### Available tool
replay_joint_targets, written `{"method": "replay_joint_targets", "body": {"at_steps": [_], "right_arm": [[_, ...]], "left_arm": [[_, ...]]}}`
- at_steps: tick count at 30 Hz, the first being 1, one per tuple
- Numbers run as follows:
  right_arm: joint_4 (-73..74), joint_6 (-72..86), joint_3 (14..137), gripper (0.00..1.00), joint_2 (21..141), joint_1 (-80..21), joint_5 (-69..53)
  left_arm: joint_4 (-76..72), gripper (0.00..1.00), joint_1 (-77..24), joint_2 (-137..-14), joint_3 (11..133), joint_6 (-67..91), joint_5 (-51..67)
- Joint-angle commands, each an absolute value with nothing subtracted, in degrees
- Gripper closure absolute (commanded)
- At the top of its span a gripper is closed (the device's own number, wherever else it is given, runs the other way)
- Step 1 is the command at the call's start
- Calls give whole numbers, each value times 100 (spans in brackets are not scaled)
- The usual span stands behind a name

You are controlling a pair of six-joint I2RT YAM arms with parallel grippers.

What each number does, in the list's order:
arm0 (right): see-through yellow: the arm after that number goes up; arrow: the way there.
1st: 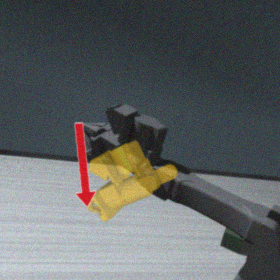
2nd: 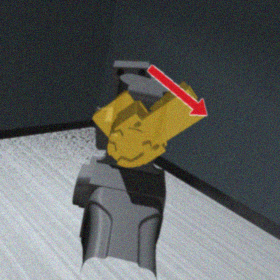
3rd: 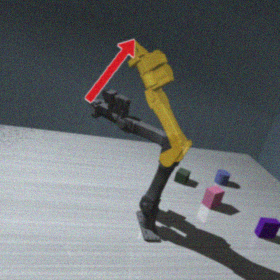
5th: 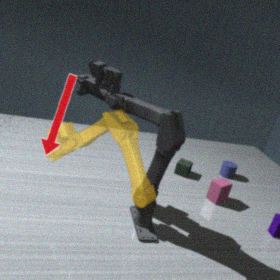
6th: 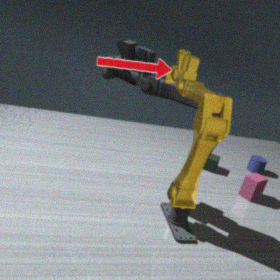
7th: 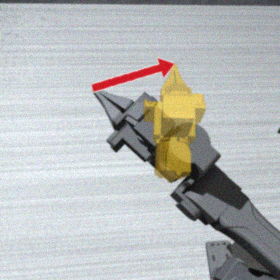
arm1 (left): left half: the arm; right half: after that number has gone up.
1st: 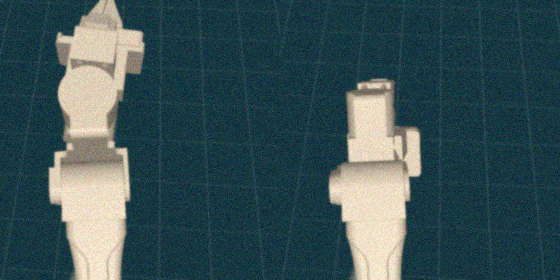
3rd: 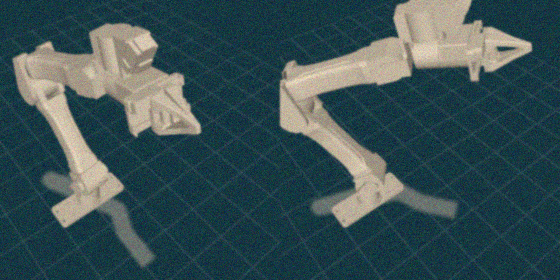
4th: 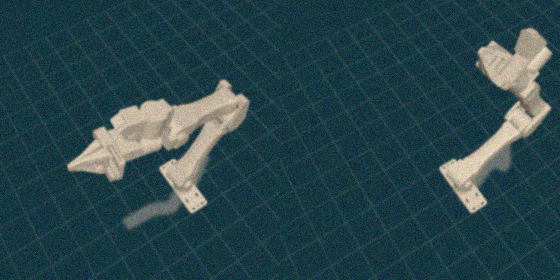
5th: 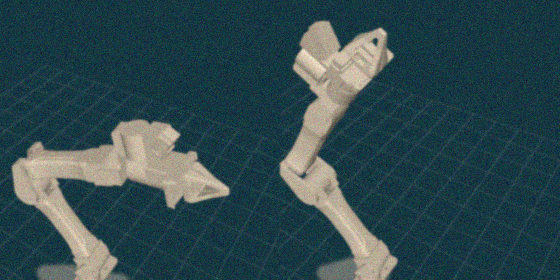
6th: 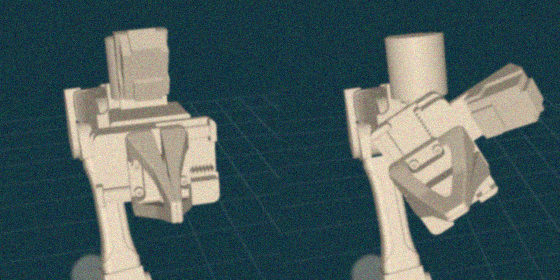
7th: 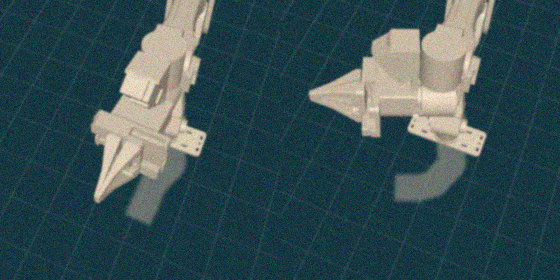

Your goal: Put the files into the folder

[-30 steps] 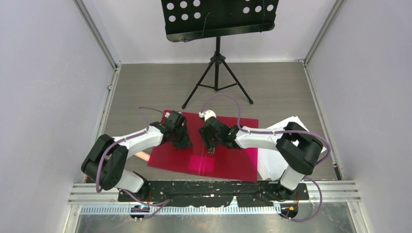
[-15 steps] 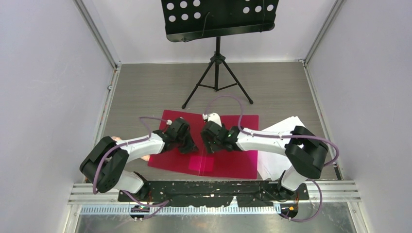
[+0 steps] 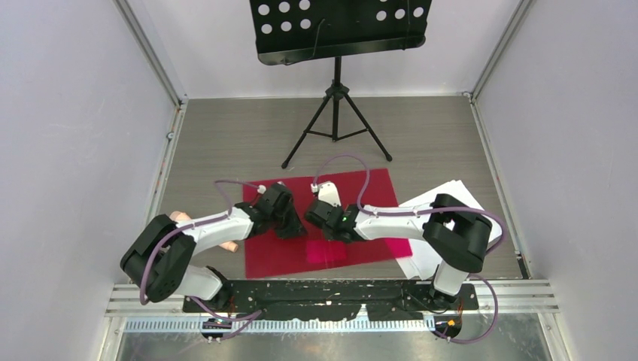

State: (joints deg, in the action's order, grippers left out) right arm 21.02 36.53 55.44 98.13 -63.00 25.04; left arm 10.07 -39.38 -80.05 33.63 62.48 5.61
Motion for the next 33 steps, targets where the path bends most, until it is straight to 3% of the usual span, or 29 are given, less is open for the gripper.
{"method": "replay_joint_targets", "body": {"at_steps": [1,5,6,7,15,28,33], "right_arm": [[1949,3130,5229,83,9776,-6276,2854],[1665,2783,4906,92,9565,-6275,2824],[1570,2717,4852,93,9524,-6275,2776],[1541,2703,4788,93,9472,-6269,2746],[2119,3501,5170,95,9688,-6258,2582],[1671,3926,5084,95,9608,-6258,2293],[1557,3884,5118,78,9394,-6257,2039]], "left_arm": [[1563,68,-3964,-7697,3542,5785,255],[2219,42,-3964,-7619,3941,5490,135],[2360,13,-3965,-7616,4043,5391,88],[2391,2,-3964,-7578,4099,5312,96],[2354,0,-3969,-7458,4389,5142,356],[1849,1,-3964,-8553,4213,5758,575],[2246,9,-3964,-8940,4267,5763,361]]}}
